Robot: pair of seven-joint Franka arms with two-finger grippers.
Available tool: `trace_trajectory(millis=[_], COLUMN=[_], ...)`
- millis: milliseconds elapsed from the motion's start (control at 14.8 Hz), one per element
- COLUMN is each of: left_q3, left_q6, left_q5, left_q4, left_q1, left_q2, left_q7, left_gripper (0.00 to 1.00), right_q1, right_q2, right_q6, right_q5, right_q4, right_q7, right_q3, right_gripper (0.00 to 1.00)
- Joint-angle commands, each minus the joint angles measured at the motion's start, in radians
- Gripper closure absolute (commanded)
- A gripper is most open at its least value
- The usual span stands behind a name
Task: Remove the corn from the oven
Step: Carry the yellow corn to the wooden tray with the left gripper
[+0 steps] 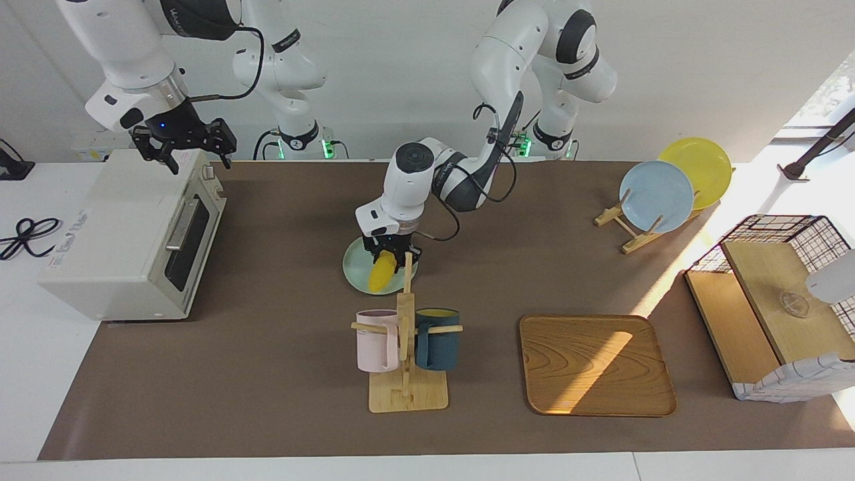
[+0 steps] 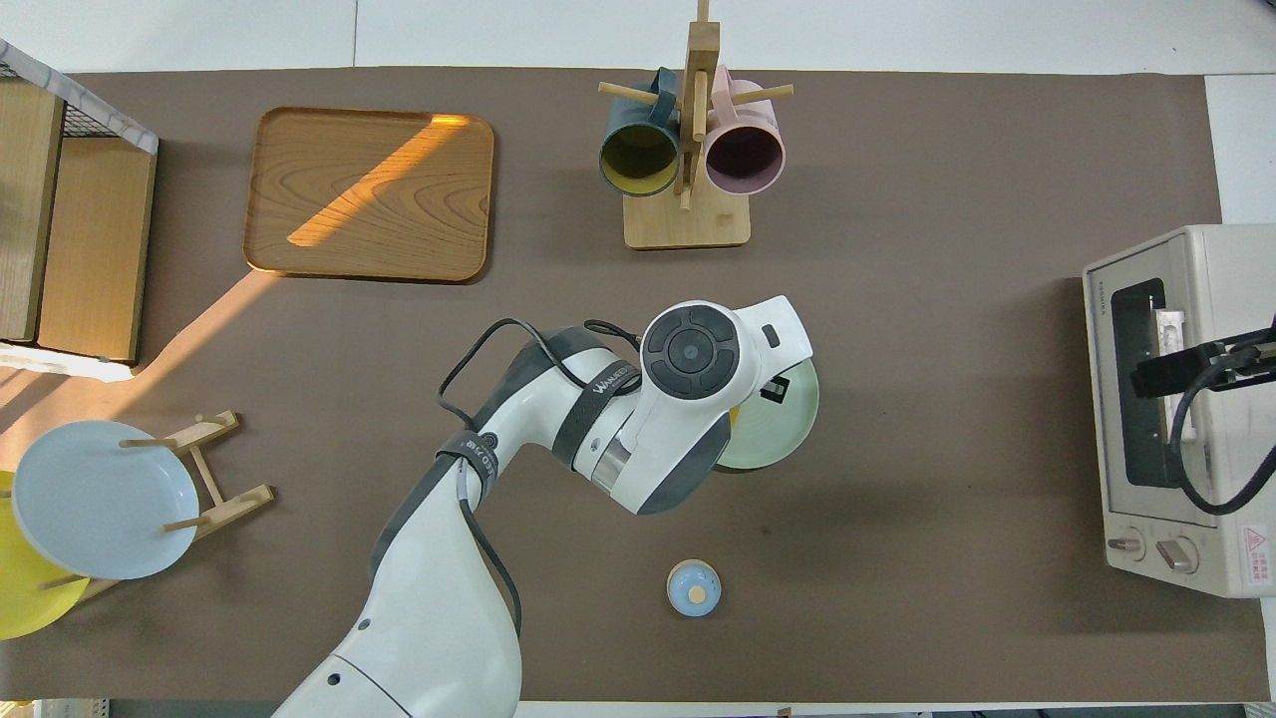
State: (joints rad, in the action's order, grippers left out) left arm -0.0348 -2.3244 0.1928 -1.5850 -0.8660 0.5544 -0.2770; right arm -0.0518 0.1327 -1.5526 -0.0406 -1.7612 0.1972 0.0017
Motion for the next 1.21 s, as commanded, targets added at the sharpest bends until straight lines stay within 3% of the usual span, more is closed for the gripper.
trace_trajectory(millis=[0, 270, 539, 742, 1011, 1146], left_q3=[-0.002, -0.007, -0.005, -0.004, -0.005, -0.005], left_q6=[0.112, 0.183, 0.230, 0.266, 0.266, 0.235], left_q5=[0.020, 0.008, -0.030, -0.039, -0.042, -0.042], left_q4=[-0.006, -0.001, 0.074, 0.169, 0.376, 0.404], left_q1=[0.059, 0.189, 0.343, 0.471, 0.570, 0.633], left_q2=[-0.083, -0.117, -0.093, -0.036, 0.131, 0.176], left_q7=[-0.011, 0.010, 0.036, 0.103, 0.177, 0.275], left_gripper=[1.00, 1.00, 1.00, 1.00, 1.00, 1.00], right_q1=[0.000, 0.032, 0.044, 0.056, 0.081, 0.081], right_q2=[-0.051, -0.116, -0.113, -0.104, -0.088, -0.088], right_q6=[0.032, 0.074, 0.081, 0.101, 0.114, 0.114], right_q5=[0.016, 0.007, 0.008, 0.008, 0.008, 0.008], right_q4=[0.075, 0.173, 0.166, 0.152, 0.131, 0.127], right_q7=[-0.001, -0.039, -0.053, -0.055, -0.068, -0.067], right_q3=[0.000, 0.020, 0.021, 0.020, 0.003, -0.009], right_gripper=[0.00, 0.00, 0.00, 0.00, 0.00, 0.00])
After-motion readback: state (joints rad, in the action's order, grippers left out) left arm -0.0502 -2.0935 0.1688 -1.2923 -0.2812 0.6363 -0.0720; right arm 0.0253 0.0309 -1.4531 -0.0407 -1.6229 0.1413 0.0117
